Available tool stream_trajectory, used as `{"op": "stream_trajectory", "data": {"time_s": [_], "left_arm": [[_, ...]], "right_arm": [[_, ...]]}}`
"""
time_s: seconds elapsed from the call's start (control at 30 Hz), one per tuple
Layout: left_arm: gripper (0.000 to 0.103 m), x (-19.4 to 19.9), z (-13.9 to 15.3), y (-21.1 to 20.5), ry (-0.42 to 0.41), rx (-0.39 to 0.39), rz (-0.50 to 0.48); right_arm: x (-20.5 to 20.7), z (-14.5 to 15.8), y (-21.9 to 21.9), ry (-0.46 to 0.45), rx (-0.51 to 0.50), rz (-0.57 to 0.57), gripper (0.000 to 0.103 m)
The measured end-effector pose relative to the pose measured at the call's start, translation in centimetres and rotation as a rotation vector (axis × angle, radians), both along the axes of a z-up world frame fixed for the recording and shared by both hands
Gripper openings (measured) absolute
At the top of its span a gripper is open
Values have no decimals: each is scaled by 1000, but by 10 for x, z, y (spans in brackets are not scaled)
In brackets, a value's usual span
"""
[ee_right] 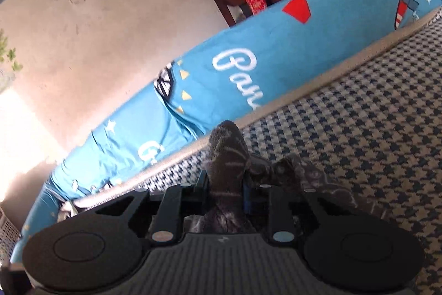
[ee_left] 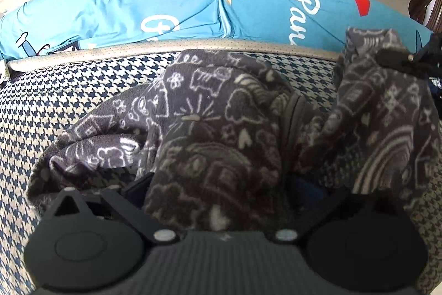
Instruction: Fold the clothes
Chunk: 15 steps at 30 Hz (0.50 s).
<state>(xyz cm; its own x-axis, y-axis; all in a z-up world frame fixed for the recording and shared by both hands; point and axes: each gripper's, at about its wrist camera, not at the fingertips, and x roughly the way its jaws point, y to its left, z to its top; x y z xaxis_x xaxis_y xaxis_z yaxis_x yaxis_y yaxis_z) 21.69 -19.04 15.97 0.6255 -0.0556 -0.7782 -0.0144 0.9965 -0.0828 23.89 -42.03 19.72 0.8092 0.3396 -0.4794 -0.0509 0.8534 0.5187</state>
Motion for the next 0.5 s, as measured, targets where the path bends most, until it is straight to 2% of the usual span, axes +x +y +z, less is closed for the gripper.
{"op": "stream_trajectory", "data": {"time_s": [0.23,0.5], "left_arm": [[103,17,9,-15,-50,-18,24],[103,33,13,-38,-102,19,56]], "right_arm": [[9,15,-9,-83,99,-9,24],[23,25,-8,-114,132,-23,24]]}}
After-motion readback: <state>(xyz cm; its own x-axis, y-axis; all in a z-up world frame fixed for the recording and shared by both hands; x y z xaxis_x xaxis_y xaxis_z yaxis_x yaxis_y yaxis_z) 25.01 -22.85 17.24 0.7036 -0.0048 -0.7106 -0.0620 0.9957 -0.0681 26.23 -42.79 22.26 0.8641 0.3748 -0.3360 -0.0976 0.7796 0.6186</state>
